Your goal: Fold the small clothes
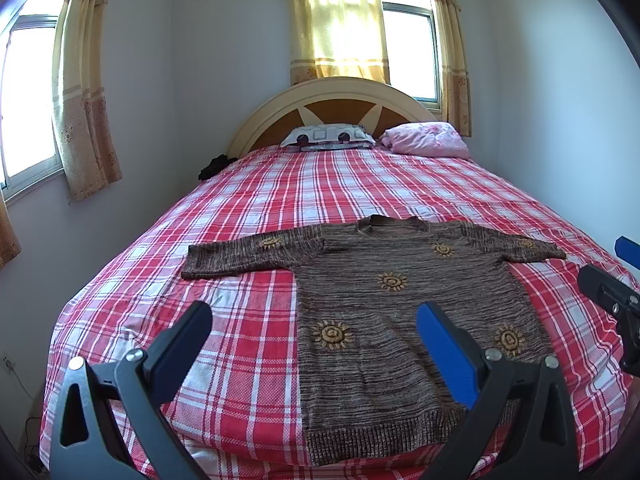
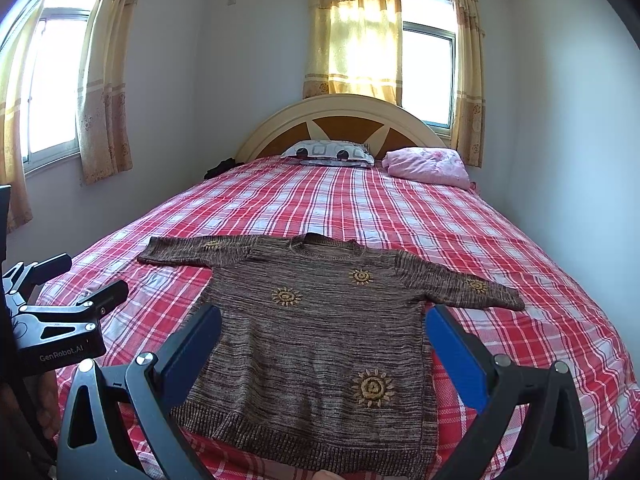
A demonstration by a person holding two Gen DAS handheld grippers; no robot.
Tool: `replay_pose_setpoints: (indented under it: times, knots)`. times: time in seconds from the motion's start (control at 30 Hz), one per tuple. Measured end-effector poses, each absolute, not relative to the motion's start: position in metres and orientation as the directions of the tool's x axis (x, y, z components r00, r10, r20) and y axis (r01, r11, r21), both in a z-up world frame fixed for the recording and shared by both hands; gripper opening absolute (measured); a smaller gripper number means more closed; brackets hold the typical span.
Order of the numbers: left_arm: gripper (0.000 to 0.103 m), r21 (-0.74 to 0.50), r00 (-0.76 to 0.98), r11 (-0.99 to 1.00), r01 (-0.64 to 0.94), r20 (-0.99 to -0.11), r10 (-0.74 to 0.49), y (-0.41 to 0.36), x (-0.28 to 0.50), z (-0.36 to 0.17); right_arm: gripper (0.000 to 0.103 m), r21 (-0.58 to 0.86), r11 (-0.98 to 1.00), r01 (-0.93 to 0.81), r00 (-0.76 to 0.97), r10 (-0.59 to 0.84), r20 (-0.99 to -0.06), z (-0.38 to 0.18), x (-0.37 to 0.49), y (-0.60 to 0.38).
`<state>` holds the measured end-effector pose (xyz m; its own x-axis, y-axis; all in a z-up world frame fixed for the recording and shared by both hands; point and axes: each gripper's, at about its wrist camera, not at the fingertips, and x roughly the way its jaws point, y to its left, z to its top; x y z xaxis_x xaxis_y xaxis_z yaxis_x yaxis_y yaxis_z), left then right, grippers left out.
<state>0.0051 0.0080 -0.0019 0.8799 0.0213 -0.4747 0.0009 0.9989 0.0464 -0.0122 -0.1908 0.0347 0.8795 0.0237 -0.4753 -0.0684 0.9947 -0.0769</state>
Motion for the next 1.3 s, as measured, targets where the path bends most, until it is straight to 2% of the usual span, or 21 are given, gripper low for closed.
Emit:
replay_pose_setpoints:
  times: [1.3]
  knots:
    - [0.103, 0.050, 0.868, 0.999, -0.013, -0.496, 0.036, 0.014, 0.016, -0.011, 0.102, -0.069, 0.994, -0.081, 0.862, 0.035, -0.506, 0.024, -0.005, -0.195]
